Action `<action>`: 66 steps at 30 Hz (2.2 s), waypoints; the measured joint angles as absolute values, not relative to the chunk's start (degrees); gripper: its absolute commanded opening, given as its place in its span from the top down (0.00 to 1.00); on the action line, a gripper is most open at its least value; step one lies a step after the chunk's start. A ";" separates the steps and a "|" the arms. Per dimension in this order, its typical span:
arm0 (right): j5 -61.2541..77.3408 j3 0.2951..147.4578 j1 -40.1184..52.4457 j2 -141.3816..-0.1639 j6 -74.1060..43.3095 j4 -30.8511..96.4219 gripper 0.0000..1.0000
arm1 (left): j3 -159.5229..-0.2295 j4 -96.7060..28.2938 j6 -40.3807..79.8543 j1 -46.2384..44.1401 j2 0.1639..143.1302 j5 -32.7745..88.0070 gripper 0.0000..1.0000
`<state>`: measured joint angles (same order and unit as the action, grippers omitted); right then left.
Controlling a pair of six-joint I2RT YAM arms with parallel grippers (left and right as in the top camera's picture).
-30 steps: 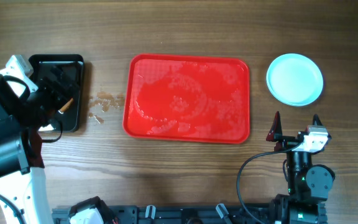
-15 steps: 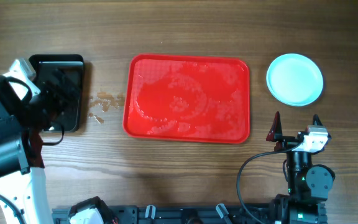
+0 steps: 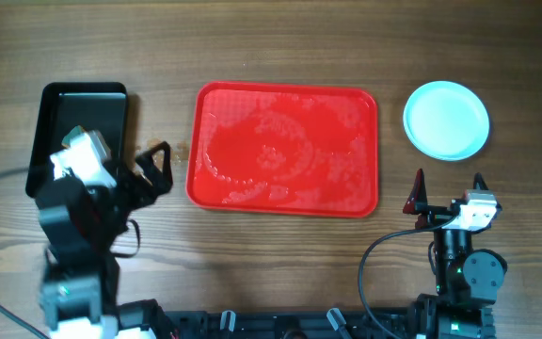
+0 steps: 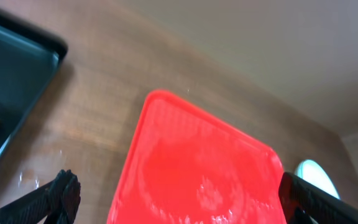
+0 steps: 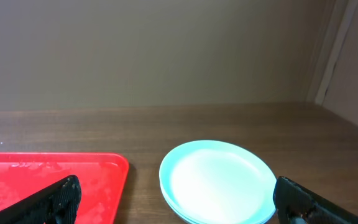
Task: Clean dirty plates on tray and stack at the side
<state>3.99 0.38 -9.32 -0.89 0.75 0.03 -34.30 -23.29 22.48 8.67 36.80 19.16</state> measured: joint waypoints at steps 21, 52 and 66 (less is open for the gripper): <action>3.99 0.38 -9.32 -0.89 0.75 0.01 0.00 | -1.04 0.16 19.51 0.93 5.45 7.84 0.00; 3.99 0.38 -9.32 -0.89 0.75 0.01 0.00 | -0.86 -4.38 -2.85 -0.16 0.84 2.81 0.00; 3.99 0.38 -9.32 -0.89 0.75 0.01 0.00 | -0.86 -4.38 -4.47 -0.16 0.84 2.79 0.00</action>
